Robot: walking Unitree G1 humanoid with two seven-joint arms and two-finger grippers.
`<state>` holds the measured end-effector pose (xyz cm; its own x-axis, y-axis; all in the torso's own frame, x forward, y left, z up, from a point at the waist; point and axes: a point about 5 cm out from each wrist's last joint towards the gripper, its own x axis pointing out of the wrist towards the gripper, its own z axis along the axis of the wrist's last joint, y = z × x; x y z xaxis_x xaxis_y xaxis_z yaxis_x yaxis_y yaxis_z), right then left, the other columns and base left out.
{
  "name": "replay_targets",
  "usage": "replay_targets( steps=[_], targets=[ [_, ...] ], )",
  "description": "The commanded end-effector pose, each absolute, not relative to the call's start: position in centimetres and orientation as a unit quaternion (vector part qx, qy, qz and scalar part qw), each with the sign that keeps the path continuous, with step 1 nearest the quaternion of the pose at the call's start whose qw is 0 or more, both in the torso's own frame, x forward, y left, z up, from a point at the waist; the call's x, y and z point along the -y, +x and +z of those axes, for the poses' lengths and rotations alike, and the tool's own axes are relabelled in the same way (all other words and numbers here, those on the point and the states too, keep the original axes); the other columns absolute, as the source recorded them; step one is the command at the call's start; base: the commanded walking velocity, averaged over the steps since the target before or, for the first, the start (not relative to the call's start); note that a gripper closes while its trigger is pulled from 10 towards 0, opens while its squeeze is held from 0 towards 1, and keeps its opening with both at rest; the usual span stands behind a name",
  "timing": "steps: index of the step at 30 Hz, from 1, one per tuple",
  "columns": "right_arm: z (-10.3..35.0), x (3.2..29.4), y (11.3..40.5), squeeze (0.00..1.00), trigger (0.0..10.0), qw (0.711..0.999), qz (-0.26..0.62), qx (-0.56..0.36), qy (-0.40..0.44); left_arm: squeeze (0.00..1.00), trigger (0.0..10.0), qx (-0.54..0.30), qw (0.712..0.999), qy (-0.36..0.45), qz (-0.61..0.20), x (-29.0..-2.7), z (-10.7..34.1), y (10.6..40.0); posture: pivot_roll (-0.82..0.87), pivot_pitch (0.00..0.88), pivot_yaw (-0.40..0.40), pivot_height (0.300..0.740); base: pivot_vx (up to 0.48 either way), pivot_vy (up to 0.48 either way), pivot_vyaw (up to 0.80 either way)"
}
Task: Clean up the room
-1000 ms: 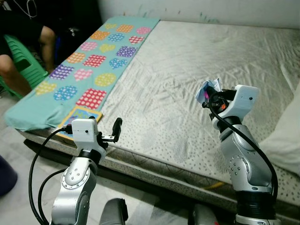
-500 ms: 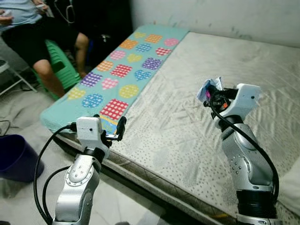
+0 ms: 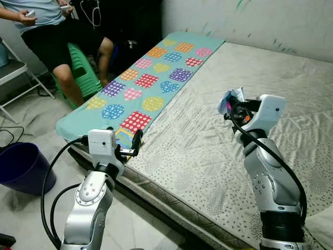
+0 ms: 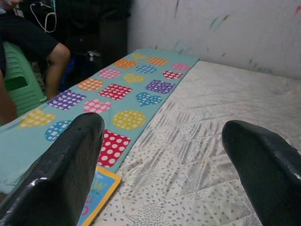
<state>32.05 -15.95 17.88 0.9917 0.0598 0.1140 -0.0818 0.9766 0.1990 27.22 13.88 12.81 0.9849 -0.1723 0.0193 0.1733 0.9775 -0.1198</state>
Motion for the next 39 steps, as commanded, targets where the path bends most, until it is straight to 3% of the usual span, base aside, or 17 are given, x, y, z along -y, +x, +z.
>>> replay_targets(
  steps=[1,4,24,39],
  targets=[
    [17.75,15.68,32.21,0.0,10.0,0.994,0.037,0.05,0.09,0.0,10.0,0.0,0.995,-0.054,-0.078,-14.1,12.61,27.38,-0.18,0.0,0.07,0.74,0.0,0.0,0.0],
    [17.58,15.68,32.22,0.0,10.0,0.994,0.035,0.041,0.091,0.0,10.0,-0.002,0.995,-0.058,-0.076,-14.07,12.51,27.42,-0.18,0.0,0.064,0.74,0.0,0.0,0.0],
    [17.4,15.53,32.2,0.0,10.0,0.995,0.045,0.035,0.087,0.0,10.0,-0.009,0.993,-0.085,-0.078,-13.62,12.29,27.44,-0.18,0.0,0.045,0.74,0.0,0.0,-0.78],
    [17.2,15.46,32.32,0.0,10.0,0.995,0.051,0.033,0.082,0.0,10.0,-0.008,0.993,-0.083,-0.086,-13.36,12.22,27.54,-0.18,0.0,0.047,0.74,0.0,0.263,-0.05]
  ],
)
